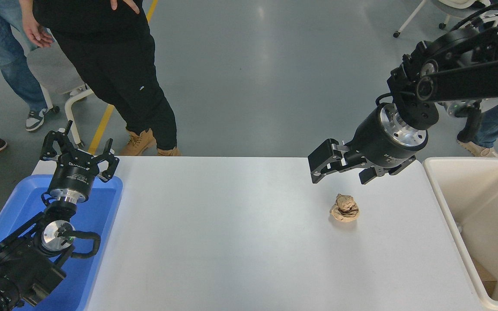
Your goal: Pick up paper ball place in dustbin
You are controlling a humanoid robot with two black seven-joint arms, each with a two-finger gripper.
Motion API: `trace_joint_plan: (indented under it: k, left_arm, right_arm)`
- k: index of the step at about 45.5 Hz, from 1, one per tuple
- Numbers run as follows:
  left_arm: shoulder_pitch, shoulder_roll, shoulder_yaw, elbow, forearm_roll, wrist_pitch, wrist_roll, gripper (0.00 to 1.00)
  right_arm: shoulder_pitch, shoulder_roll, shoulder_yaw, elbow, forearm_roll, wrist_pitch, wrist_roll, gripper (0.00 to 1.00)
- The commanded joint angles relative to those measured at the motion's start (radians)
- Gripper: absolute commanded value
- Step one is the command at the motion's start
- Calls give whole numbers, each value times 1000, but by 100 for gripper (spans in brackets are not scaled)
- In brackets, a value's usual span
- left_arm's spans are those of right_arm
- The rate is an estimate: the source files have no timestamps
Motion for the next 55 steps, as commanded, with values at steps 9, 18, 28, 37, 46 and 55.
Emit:
trace_joint_plan:
  k: [9, 18, 28, 37, 46, 55]
  left_arm:
    - [-2, 0, 0, -1, 0, 0, 0, 99]
    - [-2, 0, 0, -1, 0, -2, 0, 99]
    - [-2, 0, 0, -1, 0, -2, 0, 99]
    - [-2, 0, 0, 0, 0, -2, 0, 99]
    - [-2, 0, 0, -1, 0, -2, 0, 99]
    - [-2, 0, 0, -1, 0, -2, 0, 99]
  right_arm:
    - [-13, -6, -1, -14, 0, 0, 0, 100]
    - [-11, -6, -1, -14, 0, 2, 0, 100]
    - [-2, -2, -8, -19, 0, 6, 2, 100]
    - [-22, 2, -18, -56, -1, 6, 2, 100]
    - [-88, 5, -9, -105, -1, 2, 0, 100]
    - [-244, 53, -3, -267, -2, -34, 0, 100]
